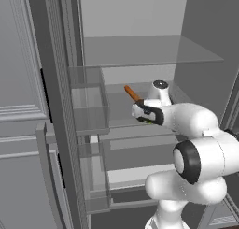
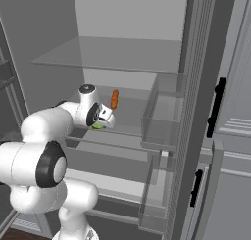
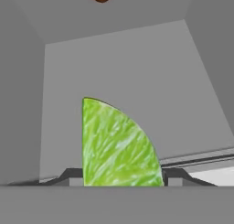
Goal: Grab a lemon wedge from the fridge and one ice cube from the ice bowl, and put them in the glass of lemonade.
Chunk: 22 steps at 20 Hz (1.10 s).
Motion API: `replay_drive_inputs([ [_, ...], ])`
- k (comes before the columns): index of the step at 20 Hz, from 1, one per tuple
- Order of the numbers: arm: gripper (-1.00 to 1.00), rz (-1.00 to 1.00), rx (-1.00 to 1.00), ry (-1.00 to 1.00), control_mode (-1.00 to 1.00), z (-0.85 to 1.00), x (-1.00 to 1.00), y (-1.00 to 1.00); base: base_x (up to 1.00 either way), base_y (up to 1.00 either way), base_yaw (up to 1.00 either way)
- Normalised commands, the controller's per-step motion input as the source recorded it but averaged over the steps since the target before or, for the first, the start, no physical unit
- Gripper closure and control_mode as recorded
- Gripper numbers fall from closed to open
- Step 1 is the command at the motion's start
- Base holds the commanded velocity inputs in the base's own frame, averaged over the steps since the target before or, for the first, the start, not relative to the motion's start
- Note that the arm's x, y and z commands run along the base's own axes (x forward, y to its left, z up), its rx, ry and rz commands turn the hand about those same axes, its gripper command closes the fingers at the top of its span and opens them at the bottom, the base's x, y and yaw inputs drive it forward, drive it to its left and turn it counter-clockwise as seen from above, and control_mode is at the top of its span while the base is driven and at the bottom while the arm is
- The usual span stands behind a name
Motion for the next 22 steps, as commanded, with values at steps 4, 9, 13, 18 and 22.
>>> replay_drive_inputs([
  [4,1.0,0.0,0.0,0.0,-1.0,0.69,-0.94,-0.06,0.0,0.0,0.0],
  [9,1.0,0.0,0.0,0.0,-1.0,0.86,-1.0,-0.21,0.0,0.0,0.0],
  [13,1.0,0.0,0.0,0.0,-1.0,0.98,-0.99,-0.03,0.0,0.0,0.0],
  [18,1.0,0.04,-0.05,0.03,-1.0,1.0,-0.96,0.0,0.0,0.0,0.0],
  [22,1.0,0.03,-0.01,-0.01,-1.0,0.62,-0.93,0.0,0.0,0.0,0.0],
])
